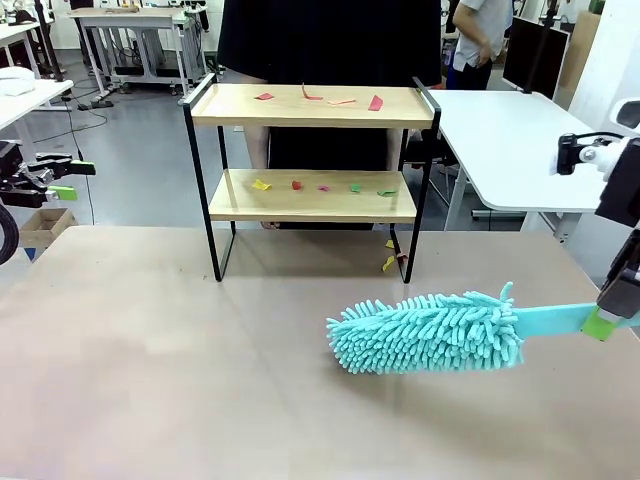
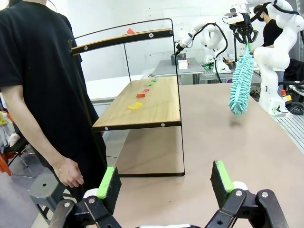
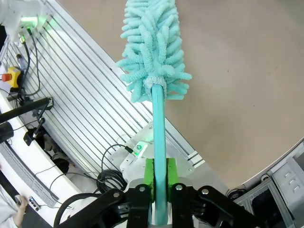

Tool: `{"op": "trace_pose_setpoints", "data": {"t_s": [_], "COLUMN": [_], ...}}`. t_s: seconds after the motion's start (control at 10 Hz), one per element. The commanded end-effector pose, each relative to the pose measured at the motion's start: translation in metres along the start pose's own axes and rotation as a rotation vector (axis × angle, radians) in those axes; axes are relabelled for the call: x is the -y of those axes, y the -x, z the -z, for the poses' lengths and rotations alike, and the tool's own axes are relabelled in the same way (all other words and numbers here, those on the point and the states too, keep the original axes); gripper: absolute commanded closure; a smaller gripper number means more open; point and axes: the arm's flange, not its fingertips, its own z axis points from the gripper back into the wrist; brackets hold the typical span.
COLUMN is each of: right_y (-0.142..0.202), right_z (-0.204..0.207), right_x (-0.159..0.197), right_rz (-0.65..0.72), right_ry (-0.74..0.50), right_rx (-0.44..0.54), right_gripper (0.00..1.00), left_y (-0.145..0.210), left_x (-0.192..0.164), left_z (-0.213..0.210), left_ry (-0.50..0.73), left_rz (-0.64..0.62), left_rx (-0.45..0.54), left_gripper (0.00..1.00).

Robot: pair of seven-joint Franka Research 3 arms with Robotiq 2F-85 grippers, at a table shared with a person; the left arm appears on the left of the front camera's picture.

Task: Clean the shelf.
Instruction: Clean the specific section of the Shelf indicated by the human with the Duster.

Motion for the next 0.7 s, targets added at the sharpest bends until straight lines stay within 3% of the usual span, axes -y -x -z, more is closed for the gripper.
{"op": "trace_pose_setpoints", "data": {"t_s": [0.0, 0.6], "right_y": [-0.0022, -0.0022], "right_z": [-0.0026, -0.0026], "right_x": [-0.0020, -0.0020], "right_rz": [0.011, 0.011], "right_ry": [-0.006, -0.006], "right_rx": [0.016, 0.016], "right_gripper": [0.86, 0.86], "left_y": [-0.0023, -0.0023], "left_x": [0.0021, 0.0021], "left_z": [0.0000, 0.0000], "left_ry": [0.008, 0.008], "left_rz": [0.010, 0.010], "left_rx": [-0.007, -0.007], "left_gripper": [0.00, 0.00]}}
